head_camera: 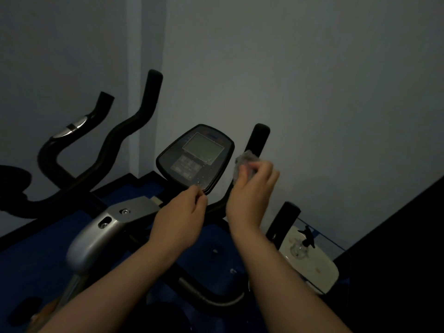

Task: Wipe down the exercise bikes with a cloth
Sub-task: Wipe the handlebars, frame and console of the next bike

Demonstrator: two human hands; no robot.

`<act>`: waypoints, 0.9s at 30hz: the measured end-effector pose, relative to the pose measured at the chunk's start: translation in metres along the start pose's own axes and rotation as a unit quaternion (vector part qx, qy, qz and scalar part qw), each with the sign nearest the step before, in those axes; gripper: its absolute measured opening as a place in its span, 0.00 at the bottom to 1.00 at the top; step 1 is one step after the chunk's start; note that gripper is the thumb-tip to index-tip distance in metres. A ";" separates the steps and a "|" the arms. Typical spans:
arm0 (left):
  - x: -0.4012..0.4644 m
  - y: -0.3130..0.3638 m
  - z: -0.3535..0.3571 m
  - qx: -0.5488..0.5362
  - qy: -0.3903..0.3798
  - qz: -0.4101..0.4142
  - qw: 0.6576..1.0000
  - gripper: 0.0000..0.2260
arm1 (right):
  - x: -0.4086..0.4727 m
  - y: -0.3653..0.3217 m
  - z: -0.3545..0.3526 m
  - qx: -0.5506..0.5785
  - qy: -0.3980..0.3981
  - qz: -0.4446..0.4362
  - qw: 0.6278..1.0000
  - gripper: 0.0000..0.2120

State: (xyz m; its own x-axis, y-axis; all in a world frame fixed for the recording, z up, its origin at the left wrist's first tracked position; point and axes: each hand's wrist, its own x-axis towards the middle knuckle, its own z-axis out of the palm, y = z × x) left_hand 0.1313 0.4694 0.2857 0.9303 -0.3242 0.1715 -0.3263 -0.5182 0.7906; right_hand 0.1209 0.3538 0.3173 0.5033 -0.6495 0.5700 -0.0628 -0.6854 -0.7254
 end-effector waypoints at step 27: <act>-0.003 0.001 0.000 0.036 0.033 0.012 0.999 0.12 | 0.004 0.005 0.004 0.113 0.020 0.109 0.987 0.15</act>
State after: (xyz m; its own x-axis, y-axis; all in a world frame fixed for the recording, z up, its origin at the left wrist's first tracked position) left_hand 0.1281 0.4695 0.2856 0.9301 -0.2861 0.2304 -0.3582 -0.5672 0.7416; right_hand 0.1261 0.3491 0.3144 0.4634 -0.7889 0.4035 0.0303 -0.4410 -0.8970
